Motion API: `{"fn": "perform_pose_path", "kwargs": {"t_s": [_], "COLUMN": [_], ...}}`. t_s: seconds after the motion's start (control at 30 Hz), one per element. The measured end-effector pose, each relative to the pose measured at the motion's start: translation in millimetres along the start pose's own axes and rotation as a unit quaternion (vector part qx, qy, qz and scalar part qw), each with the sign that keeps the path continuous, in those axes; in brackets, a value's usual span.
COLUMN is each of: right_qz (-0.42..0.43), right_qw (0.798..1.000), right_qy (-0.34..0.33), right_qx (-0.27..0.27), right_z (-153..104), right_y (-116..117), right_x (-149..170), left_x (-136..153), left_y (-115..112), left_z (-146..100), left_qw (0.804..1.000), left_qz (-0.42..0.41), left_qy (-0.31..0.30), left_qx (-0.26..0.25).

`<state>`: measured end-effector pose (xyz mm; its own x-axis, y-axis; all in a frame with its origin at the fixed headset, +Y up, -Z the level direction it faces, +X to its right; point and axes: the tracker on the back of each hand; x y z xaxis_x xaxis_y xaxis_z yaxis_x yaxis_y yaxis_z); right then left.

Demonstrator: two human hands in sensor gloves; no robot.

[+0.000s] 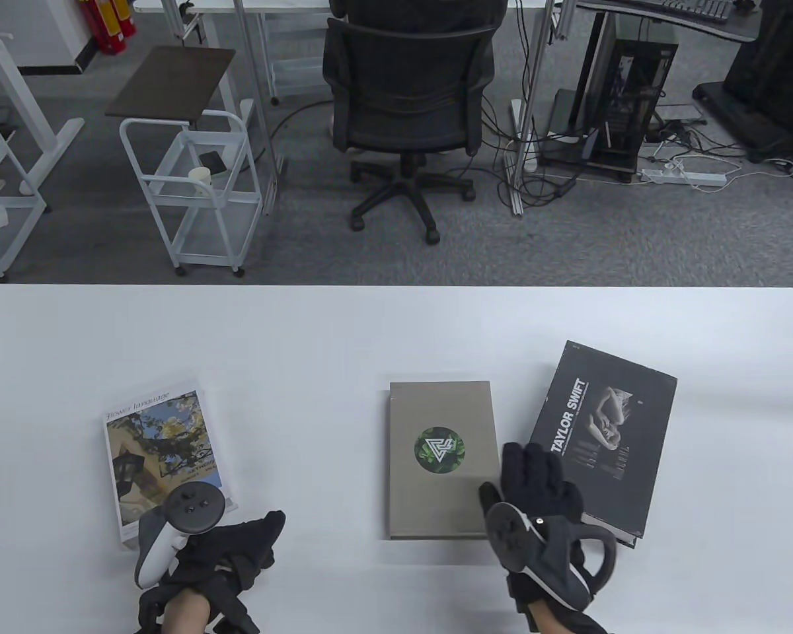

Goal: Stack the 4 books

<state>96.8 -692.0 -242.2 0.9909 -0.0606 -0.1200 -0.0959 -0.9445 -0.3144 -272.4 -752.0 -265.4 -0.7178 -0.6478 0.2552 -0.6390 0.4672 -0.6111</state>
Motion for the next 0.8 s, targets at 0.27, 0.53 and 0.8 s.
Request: {"fn": "perform_pose_path", "kwargs": {"t_s": [0.27, 0.53, 0.8], "right_qz": [-0.053, -0.026, -0.034], "right_qw": [0.994, 0.994, 0.99], "right_qy": [-0.043, -0.028, -0.02], "right_qx": [-0.088, -0.107, -0.136], "right_z": [1.8, 1.0, 0.2], "right_y": [48.7, 57.7, 70.5], "right_x": [-49.3, -37.7, -42.0], "left_x": [-2.1, -1.9, -2.0], "left_y": [-5.0, -0.8, -4.5], "left_z": [1.5, 2.4, 4.8], "left_qw": [1.0, 1.0, 1.0], "left_qz": [0.01, 0.003, 0.008], "left_qy": [0.004, 0.001, 0.003], "left_qx": [0.009, 0.004, 0.013]}}
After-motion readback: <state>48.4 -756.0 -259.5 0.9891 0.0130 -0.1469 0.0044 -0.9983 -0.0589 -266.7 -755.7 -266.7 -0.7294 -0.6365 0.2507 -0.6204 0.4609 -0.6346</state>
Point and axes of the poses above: the tracker on the back of each hand, its own x axis roughly to the little-finger side, its own z axis roughly from the wrist to the fingertips, y = z × x, and after that the axes turned 11 degrees about x, right-handed
